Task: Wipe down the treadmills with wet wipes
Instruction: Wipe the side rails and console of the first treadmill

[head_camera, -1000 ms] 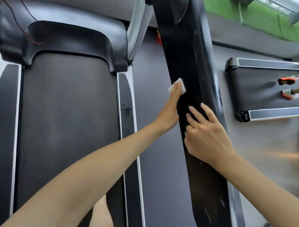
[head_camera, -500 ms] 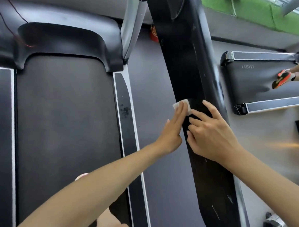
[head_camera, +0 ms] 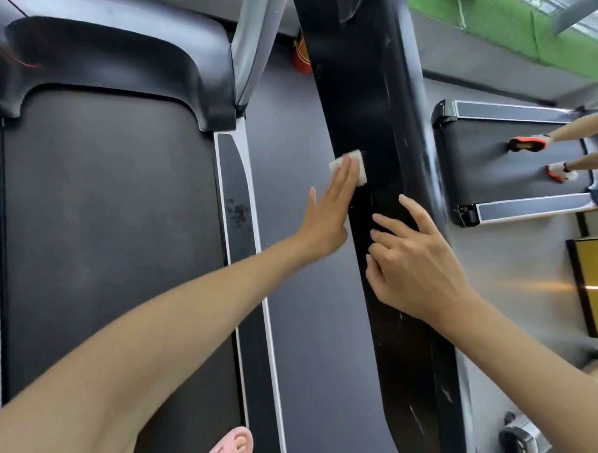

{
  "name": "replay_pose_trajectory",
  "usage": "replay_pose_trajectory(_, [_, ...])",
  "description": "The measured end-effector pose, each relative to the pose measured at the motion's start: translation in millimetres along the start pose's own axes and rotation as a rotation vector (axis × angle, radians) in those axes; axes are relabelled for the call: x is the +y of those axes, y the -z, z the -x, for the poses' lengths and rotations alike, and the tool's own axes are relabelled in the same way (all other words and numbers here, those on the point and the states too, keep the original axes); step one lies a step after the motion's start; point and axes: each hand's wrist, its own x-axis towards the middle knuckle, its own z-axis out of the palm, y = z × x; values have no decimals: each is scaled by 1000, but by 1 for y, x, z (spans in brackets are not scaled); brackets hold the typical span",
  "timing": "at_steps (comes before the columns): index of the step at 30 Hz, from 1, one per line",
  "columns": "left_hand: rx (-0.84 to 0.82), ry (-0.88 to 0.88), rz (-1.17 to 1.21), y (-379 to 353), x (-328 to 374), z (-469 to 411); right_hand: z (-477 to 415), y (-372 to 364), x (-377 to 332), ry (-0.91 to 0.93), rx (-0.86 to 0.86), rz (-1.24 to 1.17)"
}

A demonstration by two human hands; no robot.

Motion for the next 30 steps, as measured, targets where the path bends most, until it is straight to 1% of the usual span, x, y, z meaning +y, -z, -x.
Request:
replay_pose_trajectory(1, [39, 24, 11, 5, 5, -7, -1, -1, 0, -4, 12, 5])
replay_pose_trajectory(3, [62, -5, 36, -1, 14, 0, -2, -2, 1, -9, 48, -4])
replay_pose_trajectory(6, [-89, -181, 10, -38, 6, 46, -2, 1, 0, -22, 157, -54])
replay_pose_trajectory(8, [-169, -253, -37, -40, -8, 55, -2, 3, -2, -39, 258, -94])
replay_pose_trajectory(9, [-168, -256, -45, -34, -11, 46, -2, 4, -3, -52, 303, -126])
replay_pose_trajectory(10, [-147, -219, -38, -25, -9, 35, -3, 4, -2, -64, 340, -153])
replay_pose_trajectory(12, [-56, -81, 31, -8, 4, 14, -3, 3, -1, -67, 373, -157])
replay_pose_trajectory(13, [-16, -43, 63, -6, 9, 11, -3, 1, -2, -61, 368, -146])
replay_pose_trajectory(15, [3, -60, 90, -17, 13, 24, -2, 0, -1, -53, 355, -133])
replay_pose_trajectory(18, [-93, -135, 32, -53, 4, 68, 3, 4, -2, -3, 313, -75])
replay_pose_trajectory(20, [-89, -150, 8, -57, 0, 75, 13, 6, -8, 8, 247, -18])
replay_pose_trajectory(23, [-15, -65, 80, -35, 9, 46, 40, 5, -22, -52, 160, 37])
replay_pose_trajectory(25, [45, 7, 142, -17, 21, 25, 62, 3, -27, -48, 98, 73])
replay_pose_trajectory(27, [76, 23, 152, -13, 33, 22, 77, 1, -26, -31, 48, 100])
replay_pose_trajectory(28, [72, -15, 136, -19, 36, 30, 81, 0, -25, -26, 29, 109])
replay_pose_trajectory(30, [45, -179, 68, -41, 35, 58, 84, -2, -23, -38, 11, 91])
